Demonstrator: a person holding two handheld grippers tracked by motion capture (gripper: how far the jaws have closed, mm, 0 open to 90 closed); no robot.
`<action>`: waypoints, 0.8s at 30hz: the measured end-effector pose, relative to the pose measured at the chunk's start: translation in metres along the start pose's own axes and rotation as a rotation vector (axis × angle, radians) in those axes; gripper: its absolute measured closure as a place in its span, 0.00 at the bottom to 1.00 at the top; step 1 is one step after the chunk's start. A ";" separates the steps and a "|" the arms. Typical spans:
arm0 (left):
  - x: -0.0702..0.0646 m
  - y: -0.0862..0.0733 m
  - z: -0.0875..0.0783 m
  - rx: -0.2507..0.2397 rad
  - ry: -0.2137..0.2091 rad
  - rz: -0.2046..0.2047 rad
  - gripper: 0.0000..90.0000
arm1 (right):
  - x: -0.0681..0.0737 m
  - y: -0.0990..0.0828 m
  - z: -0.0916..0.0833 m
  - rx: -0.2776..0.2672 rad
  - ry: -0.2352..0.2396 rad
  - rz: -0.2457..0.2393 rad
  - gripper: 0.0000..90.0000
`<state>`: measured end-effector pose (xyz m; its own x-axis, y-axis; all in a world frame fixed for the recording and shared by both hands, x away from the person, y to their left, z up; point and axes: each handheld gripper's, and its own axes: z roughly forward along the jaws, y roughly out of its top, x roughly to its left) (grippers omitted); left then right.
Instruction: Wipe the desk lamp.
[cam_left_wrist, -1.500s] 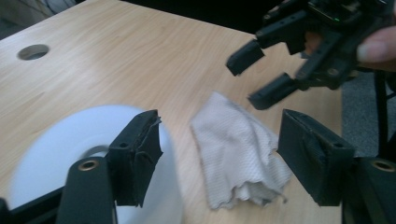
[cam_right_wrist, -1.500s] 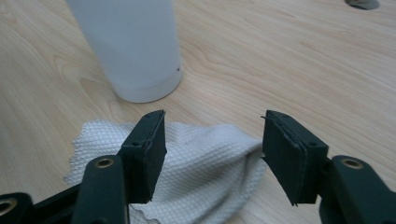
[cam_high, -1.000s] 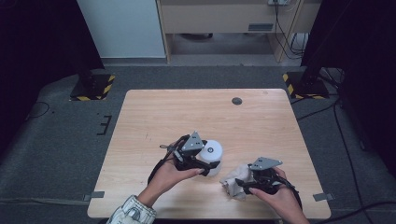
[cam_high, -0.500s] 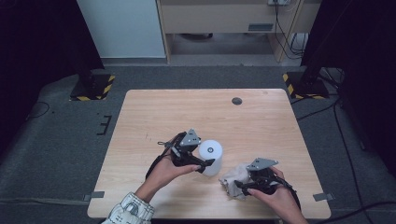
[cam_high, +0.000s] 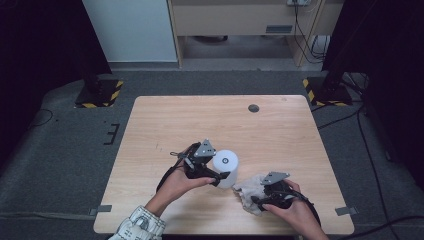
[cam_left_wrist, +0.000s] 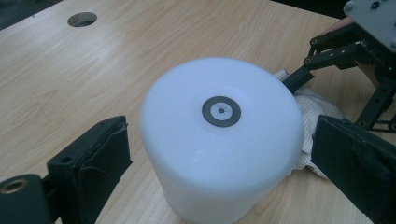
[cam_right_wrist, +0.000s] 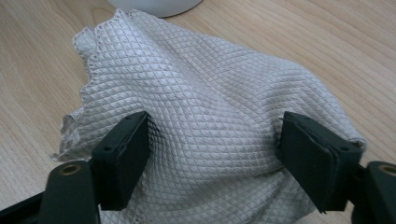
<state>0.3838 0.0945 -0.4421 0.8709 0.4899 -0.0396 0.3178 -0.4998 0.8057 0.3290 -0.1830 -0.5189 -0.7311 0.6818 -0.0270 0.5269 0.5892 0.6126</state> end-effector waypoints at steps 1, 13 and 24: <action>0.000 0.000 0.000 0.001 0.001 0.003 0.05 | -0.001 0.000 -0.001 -0.004 -0.006 0.002 0.43; 0.003 -0.006 0.004 0.011 -0.008 -0.004 0.05 | -0.016 0.000 -0.006 -0.017 -0.021 0.030 0.84; 0.003 -0.010 0.008 0.014 -0.009 -0.006 0.05 | -0.021 0.012 -0.031 -0.167 0.024 0.071 0.85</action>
<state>0.3862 0.0949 -0.4551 0.8722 0.4866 -0.0493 0.3280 -0.5073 0.7969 0.3374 -0.2039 -0.4868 -0.7055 0.7077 0.0388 0.5001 0.4583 0.7347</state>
